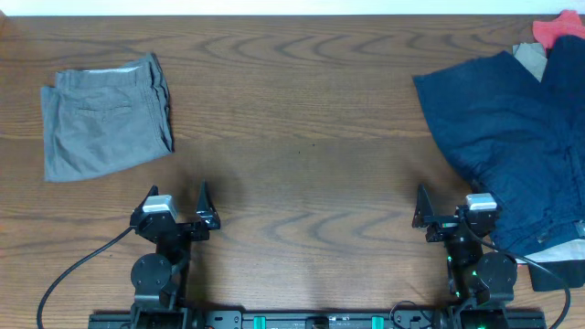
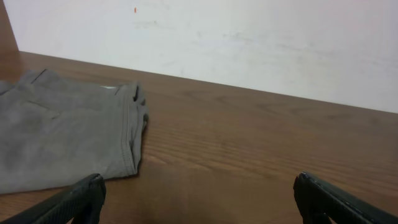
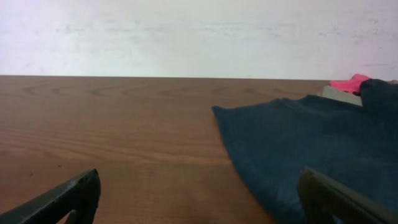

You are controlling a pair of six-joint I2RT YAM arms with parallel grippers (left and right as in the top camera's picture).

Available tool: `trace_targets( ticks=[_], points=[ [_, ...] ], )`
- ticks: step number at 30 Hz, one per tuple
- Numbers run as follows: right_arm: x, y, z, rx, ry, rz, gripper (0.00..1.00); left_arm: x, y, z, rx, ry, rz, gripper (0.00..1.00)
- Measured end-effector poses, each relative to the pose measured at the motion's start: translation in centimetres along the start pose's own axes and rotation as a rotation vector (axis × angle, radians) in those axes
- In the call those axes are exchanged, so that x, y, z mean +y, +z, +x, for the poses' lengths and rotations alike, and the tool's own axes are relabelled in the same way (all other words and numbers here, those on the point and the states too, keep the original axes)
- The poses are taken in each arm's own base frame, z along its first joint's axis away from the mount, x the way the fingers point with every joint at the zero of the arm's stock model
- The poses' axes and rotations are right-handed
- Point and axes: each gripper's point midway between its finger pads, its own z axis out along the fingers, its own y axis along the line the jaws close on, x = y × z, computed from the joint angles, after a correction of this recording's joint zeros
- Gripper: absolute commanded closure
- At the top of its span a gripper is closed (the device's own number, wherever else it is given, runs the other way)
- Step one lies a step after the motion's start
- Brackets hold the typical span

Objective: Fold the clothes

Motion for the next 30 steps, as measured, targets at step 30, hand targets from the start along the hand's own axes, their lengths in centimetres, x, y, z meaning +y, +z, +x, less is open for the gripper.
trace_targets(
  ticks=[30],
  points=[
    [0.0, -0.5, 1.1, 0.124, 0.014, 0.005, 0.01, 0.4, 0.1, 1.9, 0.166, 0.010, -0.032, 0.02]
  ],
)
